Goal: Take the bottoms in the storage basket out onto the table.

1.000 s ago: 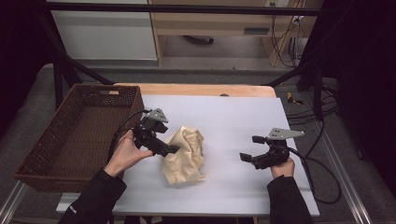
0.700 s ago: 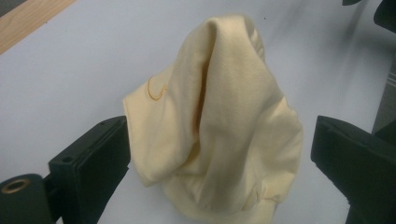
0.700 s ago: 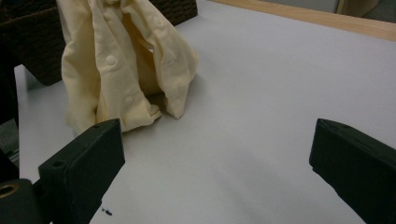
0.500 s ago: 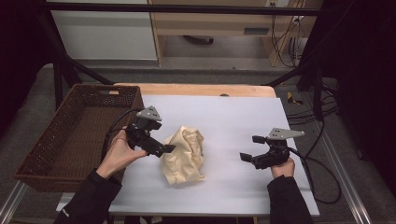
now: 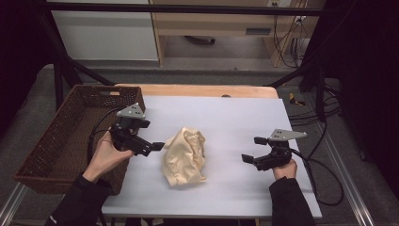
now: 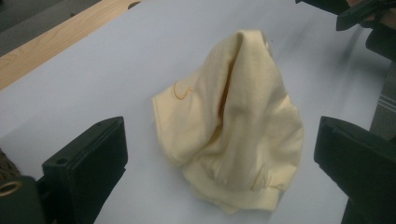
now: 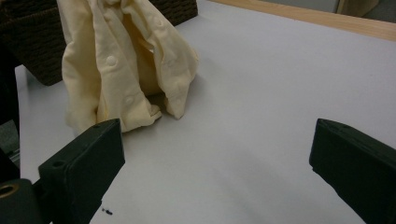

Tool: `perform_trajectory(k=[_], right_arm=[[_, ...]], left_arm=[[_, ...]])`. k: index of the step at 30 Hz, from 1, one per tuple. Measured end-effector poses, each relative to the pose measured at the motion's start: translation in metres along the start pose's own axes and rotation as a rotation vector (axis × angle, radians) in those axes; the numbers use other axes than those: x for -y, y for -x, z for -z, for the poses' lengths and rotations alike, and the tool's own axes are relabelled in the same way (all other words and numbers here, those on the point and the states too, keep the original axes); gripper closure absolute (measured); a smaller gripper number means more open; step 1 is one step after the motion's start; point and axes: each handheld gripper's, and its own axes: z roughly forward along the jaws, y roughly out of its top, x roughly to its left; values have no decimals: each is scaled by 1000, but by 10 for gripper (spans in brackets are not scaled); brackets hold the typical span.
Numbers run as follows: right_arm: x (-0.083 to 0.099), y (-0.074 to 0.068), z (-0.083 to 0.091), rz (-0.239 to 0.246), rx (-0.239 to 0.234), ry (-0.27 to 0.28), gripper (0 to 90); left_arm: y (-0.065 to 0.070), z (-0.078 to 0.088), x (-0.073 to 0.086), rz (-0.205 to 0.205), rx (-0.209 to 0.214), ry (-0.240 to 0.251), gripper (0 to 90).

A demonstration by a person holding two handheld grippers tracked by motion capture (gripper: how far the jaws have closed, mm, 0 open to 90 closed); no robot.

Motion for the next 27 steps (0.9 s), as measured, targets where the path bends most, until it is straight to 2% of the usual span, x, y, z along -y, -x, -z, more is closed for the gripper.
perform_trajectory(k=[11, 27], right_arm=[[0, 0, 0, -2, 2, 0, 39], [0, 0, -1, -1, -1, -7, 39]], left_arm=[[-12, 13, 21, 35, -25, 63, 26], [-34, 19, 57, 97, -61, 94, 26]])
